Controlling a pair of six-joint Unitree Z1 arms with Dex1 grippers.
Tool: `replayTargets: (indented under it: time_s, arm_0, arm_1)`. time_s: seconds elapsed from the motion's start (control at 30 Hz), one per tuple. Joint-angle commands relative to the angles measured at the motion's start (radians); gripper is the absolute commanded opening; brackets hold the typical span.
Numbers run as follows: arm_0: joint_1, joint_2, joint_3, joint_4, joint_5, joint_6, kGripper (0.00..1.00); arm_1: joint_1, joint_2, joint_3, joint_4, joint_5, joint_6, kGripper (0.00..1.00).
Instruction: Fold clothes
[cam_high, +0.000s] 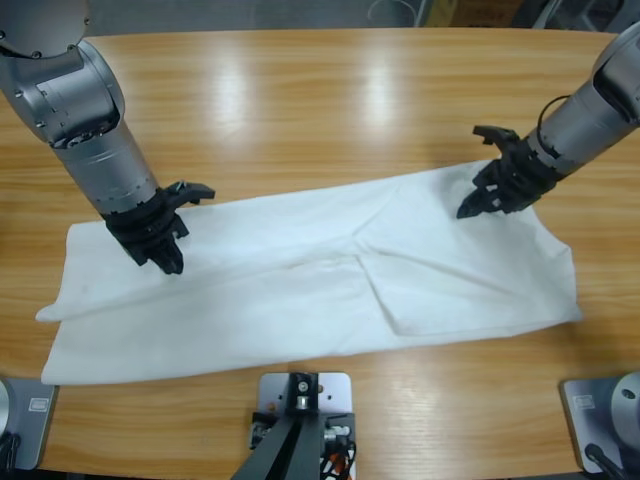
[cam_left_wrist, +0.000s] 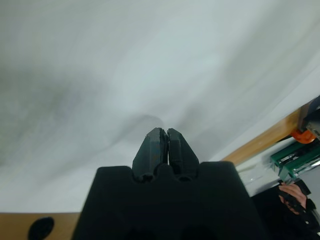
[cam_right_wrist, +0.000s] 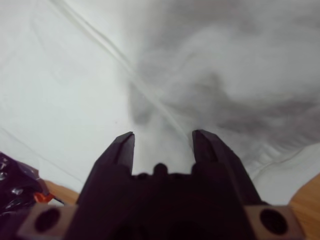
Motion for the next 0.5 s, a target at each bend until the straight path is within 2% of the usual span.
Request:
replayTargets:
  time_s: [0.03, 0.1, 0.33, 0.5]
  arm_0:
    - [-0.012, 0.01, 0.026, -0.016, 0.008, -0.015, 0.0]
    - [-0.012, 0.011, 0.026, -0.016, 0.008, -0.015, 0.0]
    - [-0.012, 0.008, 0.032, -0.019, 0.008, -0.015, 0.0]
    - [-0.028, -0.007, 0.043, -0.019, 0.006, -0.015, 0.0]
  arm_1:
    - [-0.017, 0.039, 0.022, 0.025, 0.031, 0.001, 0.078]
    - [-0.017, 0.039, 0.02, 0.028, 0.038, -0.002, 0.0]
    - [-0.014, 0.028, 0.019, 0.031, 0.034, -0.005, 0.0]
    - [-0.013, -0.038, -0.003, 0.023, 0.033, -0.024, 0.0]
